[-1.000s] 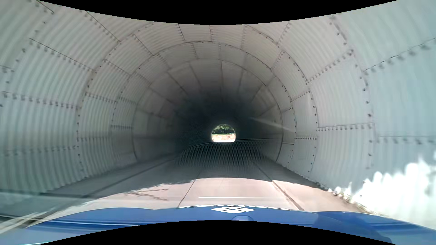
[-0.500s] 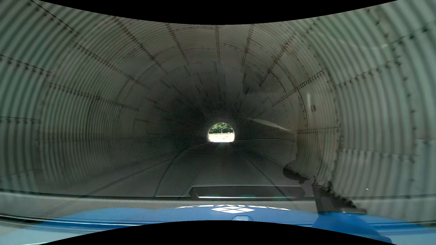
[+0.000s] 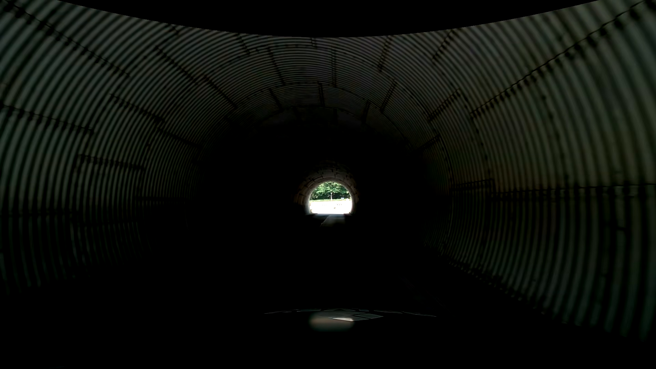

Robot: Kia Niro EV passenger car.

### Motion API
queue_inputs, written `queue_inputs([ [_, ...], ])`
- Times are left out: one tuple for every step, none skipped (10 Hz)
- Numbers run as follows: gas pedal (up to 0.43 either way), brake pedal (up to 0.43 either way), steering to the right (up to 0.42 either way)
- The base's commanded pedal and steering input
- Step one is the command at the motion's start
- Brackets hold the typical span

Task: Follow the waypoints while adhering to traffic rules and regulations

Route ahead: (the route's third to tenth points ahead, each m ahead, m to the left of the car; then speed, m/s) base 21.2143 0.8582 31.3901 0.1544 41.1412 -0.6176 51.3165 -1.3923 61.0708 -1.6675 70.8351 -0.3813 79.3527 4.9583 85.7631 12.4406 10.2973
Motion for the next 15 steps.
queue_inputs([
  [0.130, 0.000, -0.002],
  [0.138, 0.000, -0.003],
  [0.150, 0.000, -0.003],
  [0.150, 0.000, -0.003],
  [0.150, 0.000, -0.003],
  [0.150, 0.000, -0.003],
  [0.150, 0.000, -0.003],
  [0.150, 0.000, -0.002],
  [0.150, 0.000, -0.003],
  [0.138, 0.000, -0.008],
  [0.138, 0.000, -0.009],
  [0.138, 0.000, -0.008],
  [0.138, 0.000, -0.007],
  [0.138, 0.000, -0.007],
  [0.130, 0.000, -0.006],
])
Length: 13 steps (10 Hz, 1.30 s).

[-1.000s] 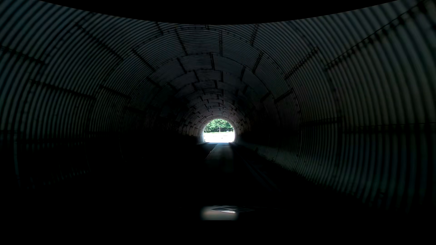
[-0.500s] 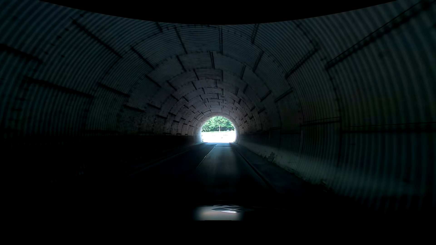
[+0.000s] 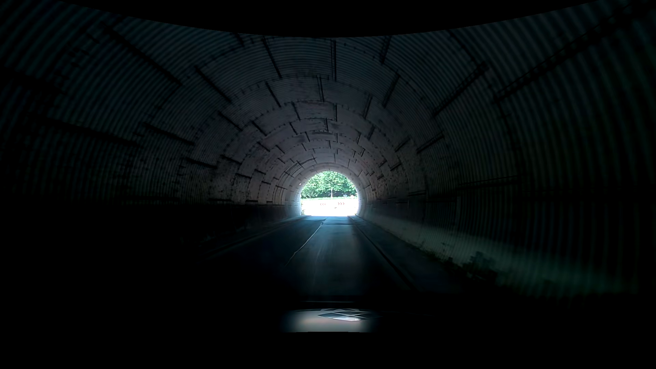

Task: Follow the waypoints while adhering to traffic rules and regulations

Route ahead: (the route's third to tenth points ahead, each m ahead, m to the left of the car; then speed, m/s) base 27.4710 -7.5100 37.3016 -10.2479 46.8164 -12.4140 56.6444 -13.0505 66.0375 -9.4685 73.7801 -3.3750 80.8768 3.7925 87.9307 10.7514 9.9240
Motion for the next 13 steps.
queue_inputs([
  [0.118, 0.000, -0.004],
  [0.118, 0.000, -0.003],
  [0.118, 0.000, -0.003],
  [0.118, 0.000, -0.003],
  [0.118, 0.000, -0.004],
  [0.118, 0.000, -0.004],
  [0.118, 0.000, -0.004],
  [0.118, 0.000, -0.004],
  [0.110, 0.000, -0.004],
  [0.110, 0.000, -0.004],
  [0.110, 0.000, -0.004],
  [0.079, 0.000, -0.004],
  [0.067, 0.000, -0.003],
])
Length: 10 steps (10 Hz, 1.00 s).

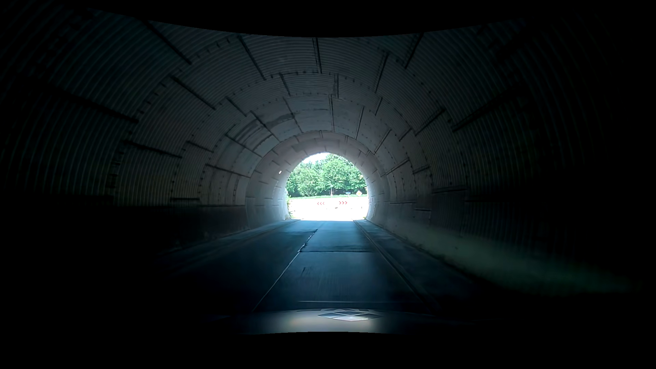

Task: Follow the waypoints while adhering to traffic rules and regulations

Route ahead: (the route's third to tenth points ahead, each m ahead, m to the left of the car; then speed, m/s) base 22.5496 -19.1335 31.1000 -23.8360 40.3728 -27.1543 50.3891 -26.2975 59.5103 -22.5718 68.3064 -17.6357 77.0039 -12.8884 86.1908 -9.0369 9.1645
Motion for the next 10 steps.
queue_inputs([
  [0.067, 0.000, -0.004],
  [0.067, 0.000, -0.004],
  [0.079, 0.000, -0.004],
  [0.079, 0.000, -0.004],
  [0.079, 0.000, -0.005],
  [0.079, 0.000, -0.004],
  [0.067, 0.000, -0.003],
  [0.067, 0.000, -0.003],
  [0.067, 0.000, -0.003],
  [0.059, 0.000, -0.003],
])
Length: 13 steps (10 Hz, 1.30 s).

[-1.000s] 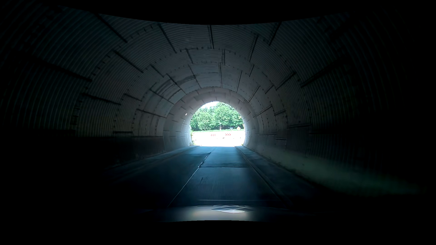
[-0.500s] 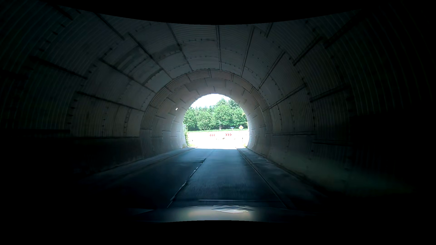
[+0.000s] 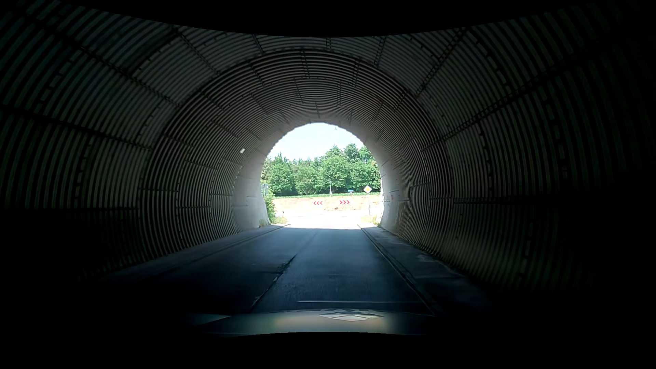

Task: Follow the waypoints while adhering to traffic rules and regulations

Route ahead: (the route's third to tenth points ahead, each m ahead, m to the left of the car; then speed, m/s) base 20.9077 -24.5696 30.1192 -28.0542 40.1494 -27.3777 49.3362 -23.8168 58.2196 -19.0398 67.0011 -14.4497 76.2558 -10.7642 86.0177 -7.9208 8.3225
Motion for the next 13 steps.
queue_inputs([
  [0.059, 0.000, -0.001],
  [0.067, 0.000, 0.001],
  [0.110, 0.000, 0.005],
  [0.110, 0.000, 0.006],
  [0.110, 0.000, 0.006],
  [0.110, 0.000, 0.006],
  [0.098, 0.000, 0.005],
  [0.098, 0.000, 0.004],
  [0.098, 0.000, 0.005],
  [0.098, 0.000, 0.004],
  [0.098, 0.000, 0.000],
  [0.098, 0.000, -0.001],
  [0.098, 0.000, -0.003],
])
